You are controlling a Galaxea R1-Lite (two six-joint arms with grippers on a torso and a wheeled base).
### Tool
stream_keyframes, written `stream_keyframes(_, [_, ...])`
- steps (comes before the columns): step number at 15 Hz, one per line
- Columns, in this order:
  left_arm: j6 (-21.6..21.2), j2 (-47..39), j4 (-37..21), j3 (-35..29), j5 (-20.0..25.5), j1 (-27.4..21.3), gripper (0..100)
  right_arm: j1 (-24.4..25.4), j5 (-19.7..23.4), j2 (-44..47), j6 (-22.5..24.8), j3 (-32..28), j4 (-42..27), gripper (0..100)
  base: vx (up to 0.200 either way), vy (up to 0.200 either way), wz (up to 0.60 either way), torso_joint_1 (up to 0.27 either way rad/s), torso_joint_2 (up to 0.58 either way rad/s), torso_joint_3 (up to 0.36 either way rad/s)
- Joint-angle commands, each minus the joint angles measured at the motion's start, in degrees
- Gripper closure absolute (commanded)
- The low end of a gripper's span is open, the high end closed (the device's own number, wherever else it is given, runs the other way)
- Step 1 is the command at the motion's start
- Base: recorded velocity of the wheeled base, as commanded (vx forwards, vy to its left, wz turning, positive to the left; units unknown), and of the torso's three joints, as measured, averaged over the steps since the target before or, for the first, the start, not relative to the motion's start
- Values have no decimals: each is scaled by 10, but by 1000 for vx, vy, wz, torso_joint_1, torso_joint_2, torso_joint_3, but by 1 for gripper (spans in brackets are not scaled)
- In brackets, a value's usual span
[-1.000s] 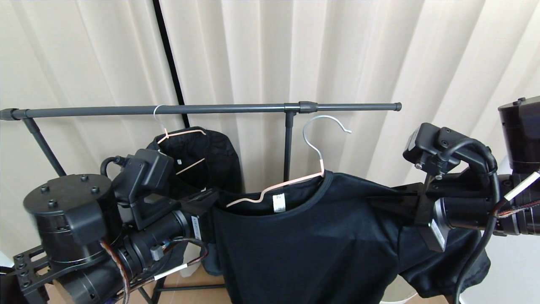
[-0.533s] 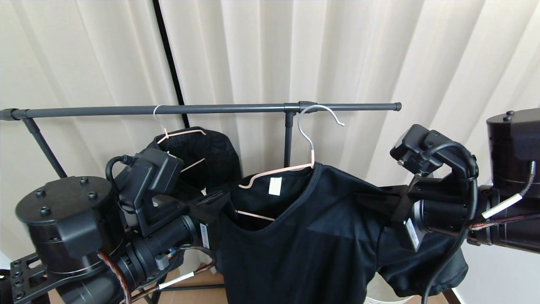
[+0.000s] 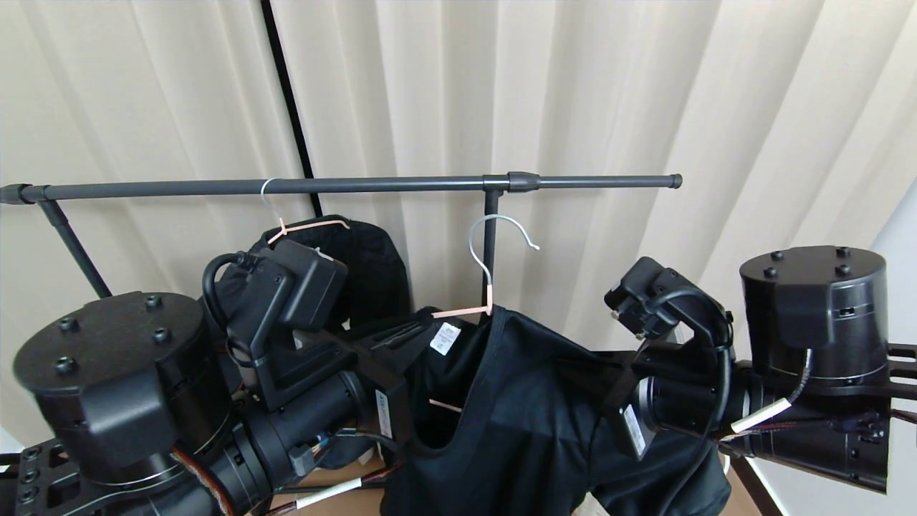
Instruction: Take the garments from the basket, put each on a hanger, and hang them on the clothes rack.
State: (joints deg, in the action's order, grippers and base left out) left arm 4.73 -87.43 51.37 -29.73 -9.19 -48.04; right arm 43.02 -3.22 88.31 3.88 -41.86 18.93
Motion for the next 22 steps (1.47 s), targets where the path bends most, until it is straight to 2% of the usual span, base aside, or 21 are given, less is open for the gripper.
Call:
stream_keyframes(1, [0,2,-5,-13,4,-14,100,3,6,24,-11,17,20,100,0,0,0,0,0,0])
stream_keyframes(5, [-1,-1,-6,-2,18,-18,100,3,71,56,-25,81,160,100,0,0,0,0,0,0])
stream_keyframes(7, [-2,-1,-5,7,34,-16,100,3,73,60,-48,95,204,100,0,0,0,0,0,0])
stream_keyframes(9, [-31,2,-1,21,71,-6,100,1,74,59,-55,113,230,100,0,0,0,0,0,0])
stream_keyframes(10, [-40,2,-1,25,73,-1,100,0,74,58,-55,118,238,100,0,0,0,0,0,0])
stream_keyframes(11, [-53,1,-1,29,73,0,0,0,74,57,-55,131,257,100,0,0,0,0,0,0])
stream_keyframes(14, [-53,1,0,27,73,3,0,-3,84,58,-55,146,286,100,0,0,0,0,0,0])
stream_keyframes(15, [-58,13,0,33,73,30,0,-12,83,54,-55,150,290,100,0,0,0,0,0,0])
stream_keyframes(17, [-56,54,0,48,75,40,0,-28,84,37,-55,158,290,100,0,0,0,0,0,0])
stream_keyframes(20, [-53,97,-5,52,76,98,0,-58,101,23,-55,160,288,100,0,0,0,0,0,0])
stream_keyframes(21, [-53,98,-5,57,80,132,0,-65,110,23,-55,164,290,100,0,0,0,0,0,0])
stream_keyframes(22, [-53,98,-4,68,105,172,0,-73,126,20,-54,171,290,100,0,0,0,0,0,0])
